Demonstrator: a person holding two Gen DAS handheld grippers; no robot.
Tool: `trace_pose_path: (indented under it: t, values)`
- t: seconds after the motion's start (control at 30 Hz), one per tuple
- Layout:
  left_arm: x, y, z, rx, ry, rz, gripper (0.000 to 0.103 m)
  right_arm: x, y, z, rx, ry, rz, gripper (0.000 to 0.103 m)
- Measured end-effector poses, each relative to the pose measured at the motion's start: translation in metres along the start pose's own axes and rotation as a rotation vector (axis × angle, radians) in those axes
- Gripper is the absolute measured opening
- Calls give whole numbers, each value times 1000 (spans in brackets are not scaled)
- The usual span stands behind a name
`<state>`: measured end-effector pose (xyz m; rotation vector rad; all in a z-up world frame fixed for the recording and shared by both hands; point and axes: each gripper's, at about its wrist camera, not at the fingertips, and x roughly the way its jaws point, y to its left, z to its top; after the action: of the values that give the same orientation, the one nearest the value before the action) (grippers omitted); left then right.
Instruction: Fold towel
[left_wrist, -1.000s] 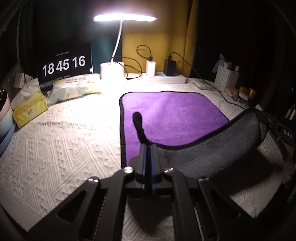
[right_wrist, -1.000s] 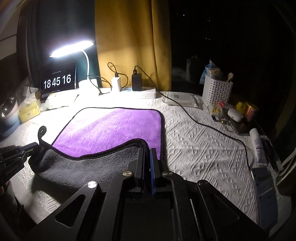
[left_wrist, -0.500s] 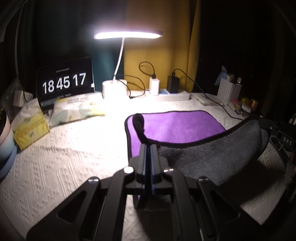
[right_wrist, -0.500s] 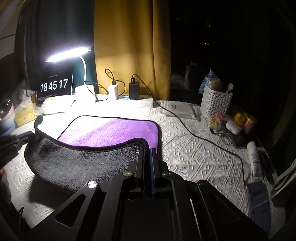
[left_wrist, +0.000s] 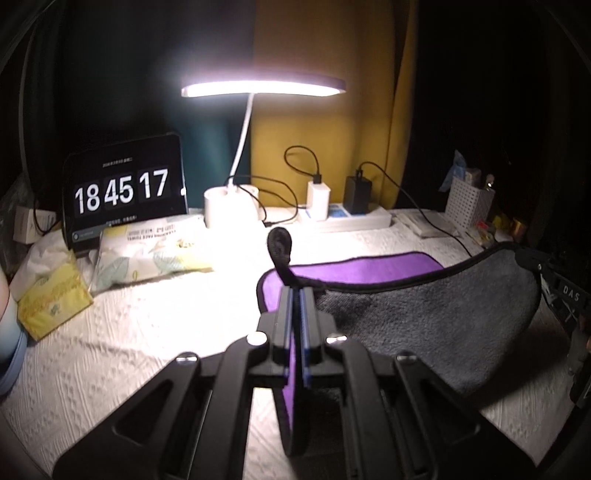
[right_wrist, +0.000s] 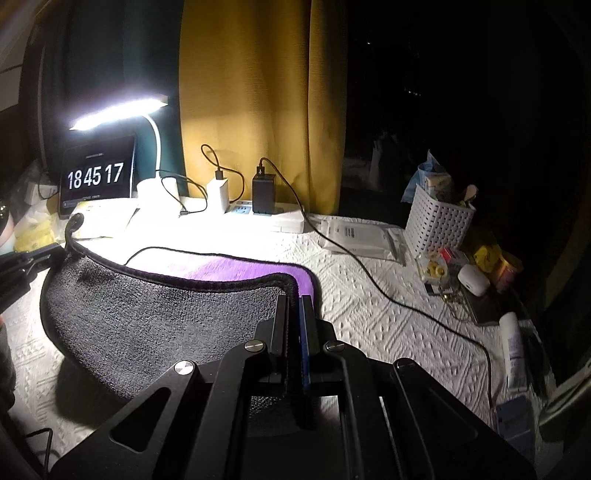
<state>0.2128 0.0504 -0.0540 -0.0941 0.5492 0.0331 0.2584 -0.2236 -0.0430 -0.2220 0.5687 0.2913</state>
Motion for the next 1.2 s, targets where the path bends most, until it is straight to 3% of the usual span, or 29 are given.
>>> trace_pose_path:
  t: [0.53,0.8,1.2]
  values:
    - [68,14,31,-3,46,6,4,84,-14,26,10,77,-17,6]
    - [105,26,17,-11,127,15,4,125,-18,14,30,154,-22,6]
    - [132,34,2,-50,225,1,6,149,-17,-1,40,233,-45,6]
